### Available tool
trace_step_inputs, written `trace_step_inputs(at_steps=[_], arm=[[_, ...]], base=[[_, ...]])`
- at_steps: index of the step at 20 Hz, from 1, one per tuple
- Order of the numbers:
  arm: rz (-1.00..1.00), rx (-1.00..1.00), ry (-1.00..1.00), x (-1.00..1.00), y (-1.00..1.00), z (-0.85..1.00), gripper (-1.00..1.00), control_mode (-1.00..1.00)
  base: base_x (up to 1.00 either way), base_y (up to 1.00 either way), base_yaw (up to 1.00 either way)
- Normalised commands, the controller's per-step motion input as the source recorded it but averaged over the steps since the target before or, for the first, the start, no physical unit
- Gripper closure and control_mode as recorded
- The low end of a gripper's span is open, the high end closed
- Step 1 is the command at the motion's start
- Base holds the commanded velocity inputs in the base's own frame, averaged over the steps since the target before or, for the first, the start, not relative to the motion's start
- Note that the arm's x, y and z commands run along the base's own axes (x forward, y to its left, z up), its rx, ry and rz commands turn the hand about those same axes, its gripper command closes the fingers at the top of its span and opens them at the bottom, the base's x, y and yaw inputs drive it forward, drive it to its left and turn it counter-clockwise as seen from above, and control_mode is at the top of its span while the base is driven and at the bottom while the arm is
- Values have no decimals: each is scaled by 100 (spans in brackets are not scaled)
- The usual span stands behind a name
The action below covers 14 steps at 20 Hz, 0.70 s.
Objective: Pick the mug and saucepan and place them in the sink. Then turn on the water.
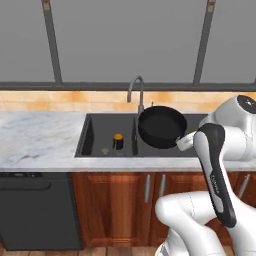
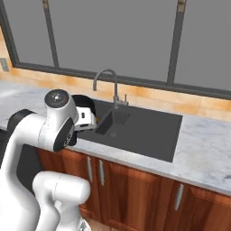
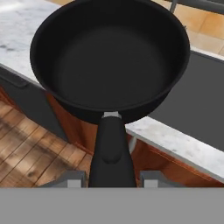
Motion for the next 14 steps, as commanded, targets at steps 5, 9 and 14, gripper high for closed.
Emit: trace_step_inputs(at_steps=[5,9,14], arm=[[0,0,0,0,0,0,100,100],[0,0,0,0,0,0,100,100],[0,0,0,0,0,0,100,100]], base=[[40,0,12],[41,0,11],[45,0,12]])
